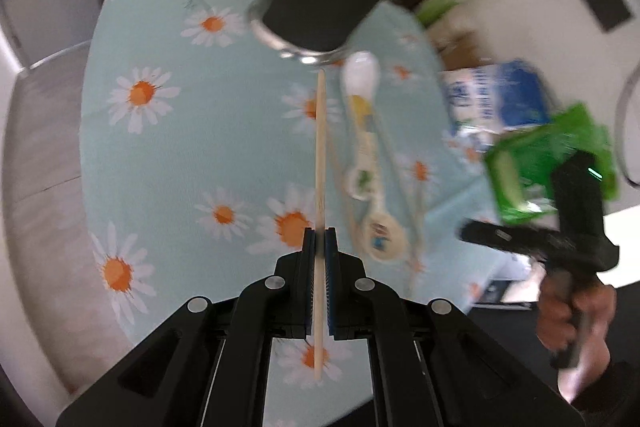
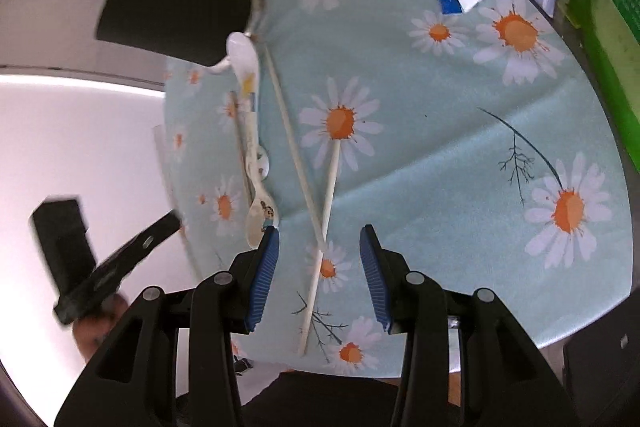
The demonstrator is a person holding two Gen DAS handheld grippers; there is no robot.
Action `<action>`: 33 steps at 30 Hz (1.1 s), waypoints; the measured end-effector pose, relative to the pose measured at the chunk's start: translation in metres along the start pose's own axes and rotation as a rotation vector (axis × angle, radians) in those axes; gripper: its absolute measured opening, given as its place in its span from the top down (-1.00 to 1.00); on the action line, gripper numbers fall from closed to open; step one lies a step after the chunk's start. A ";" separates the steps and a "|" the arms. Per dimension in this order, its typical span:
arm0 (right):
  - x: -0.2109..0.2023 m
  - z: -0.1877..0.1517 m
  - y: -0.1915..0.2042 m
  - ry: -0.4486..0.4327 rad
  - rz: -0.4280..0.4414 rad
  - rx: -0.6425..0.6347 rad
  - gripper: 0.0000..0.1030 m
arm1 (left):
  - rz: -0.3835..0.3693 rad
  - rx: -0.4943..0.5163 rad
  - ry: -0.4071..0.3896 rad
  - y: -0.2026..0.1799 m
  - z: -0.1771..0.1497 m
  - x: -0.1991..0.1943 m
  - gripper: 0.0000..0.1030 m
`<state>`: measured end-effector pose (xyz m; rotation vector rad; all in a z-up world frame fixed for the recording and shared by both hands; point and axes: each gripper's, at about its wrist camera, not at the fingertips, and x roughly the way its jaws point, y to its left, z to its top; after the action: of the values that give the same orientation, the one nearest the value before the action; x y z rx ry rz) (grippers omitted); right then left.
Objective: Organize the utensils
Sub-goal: 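Grasp another wooden chopstick with the right tool while the left tool lifts its chopstick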
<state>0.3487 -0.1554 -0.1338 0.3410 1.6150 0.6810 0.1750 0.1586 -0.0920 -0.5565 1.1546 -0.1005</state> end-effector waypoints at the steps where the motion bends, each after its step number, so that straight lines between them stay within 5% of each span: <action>1: 0.003 0.002 0.003 0.011 -0.022 0.014 0.17 | -0.013 0.015 -0.008 -0.004 -0.004 -0.003 0.93; 14: 0.043 0.032 0.026 0.011 -0.310 0.179 0.62 | -0.140 0.160 -0.108 0.008 -0.032 -0.042 0.93; 33: 0.113 0.037 0.101 0.033 -0.602 0.116 0.62 | -0.278 0.192 -0.095 0.045 -0.046 -0.050 0.93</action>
<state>0.3487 -0.0022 -0.1636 -0.0811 1.6769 0.1346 0.1043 0.1981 -0.0836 -0.5423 0.9584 -0.4155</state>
